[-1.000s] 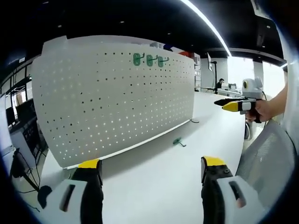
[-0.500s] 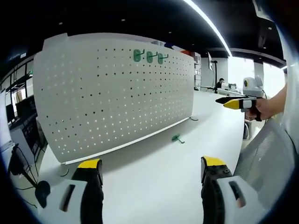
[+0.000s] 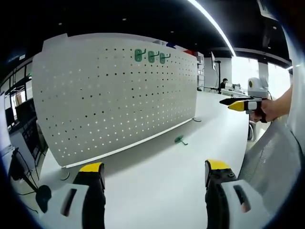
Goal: Insert the hook assembly into the mounting plate slot until the hook locks in place.
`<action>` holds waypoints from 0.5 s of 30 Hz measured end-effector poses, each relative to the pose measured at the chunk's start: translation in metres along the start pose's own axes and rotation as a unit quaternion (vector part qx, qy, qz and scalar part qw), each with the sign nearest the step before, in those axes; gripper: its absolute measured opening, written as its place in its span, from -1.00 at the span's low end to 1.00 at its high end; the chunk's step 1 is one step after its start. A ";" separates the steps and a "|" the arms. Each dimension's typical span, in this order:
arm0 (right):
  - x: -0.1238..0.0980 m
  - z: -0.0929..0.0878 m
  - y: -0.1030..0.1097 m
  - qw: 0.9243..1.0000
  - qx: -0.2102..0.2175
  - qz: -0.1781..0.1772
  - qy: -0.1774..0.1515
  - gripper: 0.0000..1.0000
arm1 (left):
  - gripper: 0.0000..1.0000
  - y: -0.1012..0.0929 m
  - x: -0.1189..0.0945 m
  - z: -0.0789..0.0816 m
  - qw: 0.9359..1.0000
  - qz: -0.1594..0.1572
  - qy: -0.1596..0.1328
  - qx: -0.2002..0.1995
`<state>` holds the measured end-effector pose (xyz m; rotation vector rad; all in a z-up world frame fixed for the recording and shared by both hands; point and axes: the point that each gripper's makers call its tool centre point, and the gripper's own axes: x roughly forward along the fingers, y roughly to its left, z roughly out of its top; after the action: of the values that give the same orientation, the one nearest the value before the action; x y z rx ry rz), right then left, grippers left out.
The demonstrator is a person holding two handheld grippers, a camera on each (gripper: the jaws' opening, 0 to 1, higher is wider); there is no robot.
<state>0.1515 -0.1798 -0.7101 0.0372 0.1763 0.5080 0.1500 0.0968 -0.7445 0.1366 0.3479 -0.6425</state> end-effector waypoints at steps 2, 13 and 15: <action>0.000 -0.001 0.000 1.000 0.000 0.001 0.003 0.39 | 0.79 -0.001 0.000 0.001 1.000 -0.001 -0.002 -0.001; 0.000 -0.013 0.005 1.000 0.003 0.008 0.028 0.41 | 0.78 0.001 0.000 0.000 1.000 -0.001 -0.002 -0.003; 0.000 -0.014 0.005 1.000 0.005 0.008 0.029 0.42 | 0.78 0.001 0.000 0.000 1.000 -0.001 -0.003 -0.003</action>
<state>0.1465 -0.1752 -0.7237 0.0331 0.2355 0.5252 0.1502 0.0975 -0.7443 0.1284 0.3450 -0.6437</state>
